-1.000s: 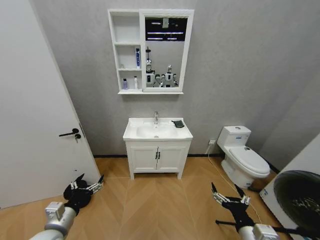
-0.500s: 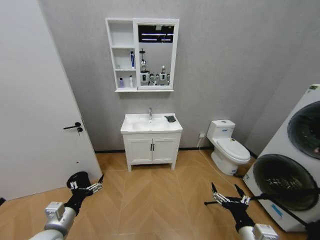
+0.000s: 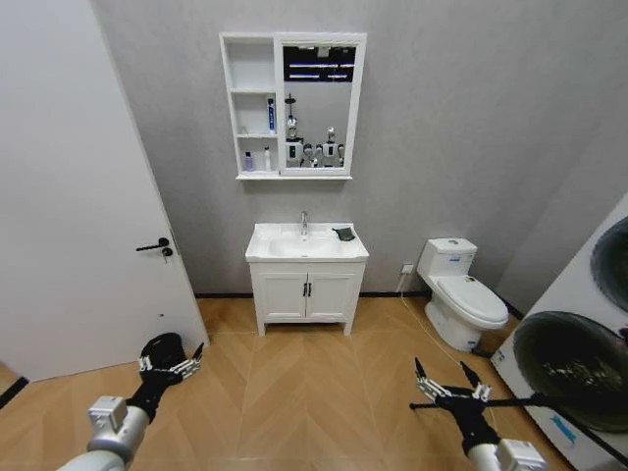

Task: Move facial cleanser and shampoo from washbasin to cabinet, then wipe washbasin with towel.

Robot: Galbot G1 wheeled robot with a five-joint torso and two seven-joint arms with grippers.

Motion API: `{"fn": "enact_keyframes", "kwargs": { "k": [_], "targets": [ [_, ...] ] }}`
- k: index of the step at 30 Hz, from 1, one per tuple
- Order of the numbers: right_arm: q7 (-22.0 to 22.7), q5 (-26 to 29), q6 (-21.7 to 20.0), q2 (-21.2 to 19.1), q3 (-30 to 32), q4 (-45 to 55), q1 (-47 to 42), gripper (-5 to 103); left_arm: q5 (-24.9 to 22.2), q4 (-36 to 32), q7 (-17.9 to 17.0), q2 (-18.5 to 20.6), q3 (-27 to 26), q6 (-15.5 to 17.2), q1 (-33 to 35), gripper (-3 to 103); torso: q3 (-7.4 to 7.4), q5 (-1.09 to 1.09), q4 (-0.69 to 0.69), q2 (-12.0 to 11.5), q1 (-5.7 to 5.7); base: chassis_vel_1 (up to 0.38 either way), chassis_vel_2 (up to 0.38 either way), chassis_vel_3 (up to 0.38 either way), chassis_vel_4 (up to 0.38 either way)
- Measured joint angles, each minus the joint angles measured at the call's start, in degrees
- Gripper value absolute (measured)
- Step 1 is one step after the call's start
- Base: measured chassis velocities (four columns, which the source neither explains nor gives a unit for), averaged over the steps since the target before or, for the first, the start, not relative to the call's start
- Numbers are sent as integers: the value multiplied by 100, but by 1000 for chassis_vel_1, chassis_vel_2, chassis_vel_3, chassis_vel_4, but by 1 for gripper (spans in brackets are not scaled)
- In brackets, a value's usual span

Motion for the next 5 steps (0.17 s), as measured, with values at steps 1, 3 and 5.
{"fn": "enact_keyframes", "kwargs": {
  "k": [1,3,5],
  "targets": [
    [0,0,0,0,0,0,0,100,0,0,0,0,0,0,0,100,0,0,0,0,0,0,0,0,0],
    [0,0,0,0,0,0,0,100,0,0,0,0,0,0,-1,100,0,0,-3,0,1,0,0,0,0],
    [0,0,0,0,0,0,0,100,0,0,0,0,0,0,-1,100,0,0,-3,-1,1,0,0,0,0]
  ]
}}
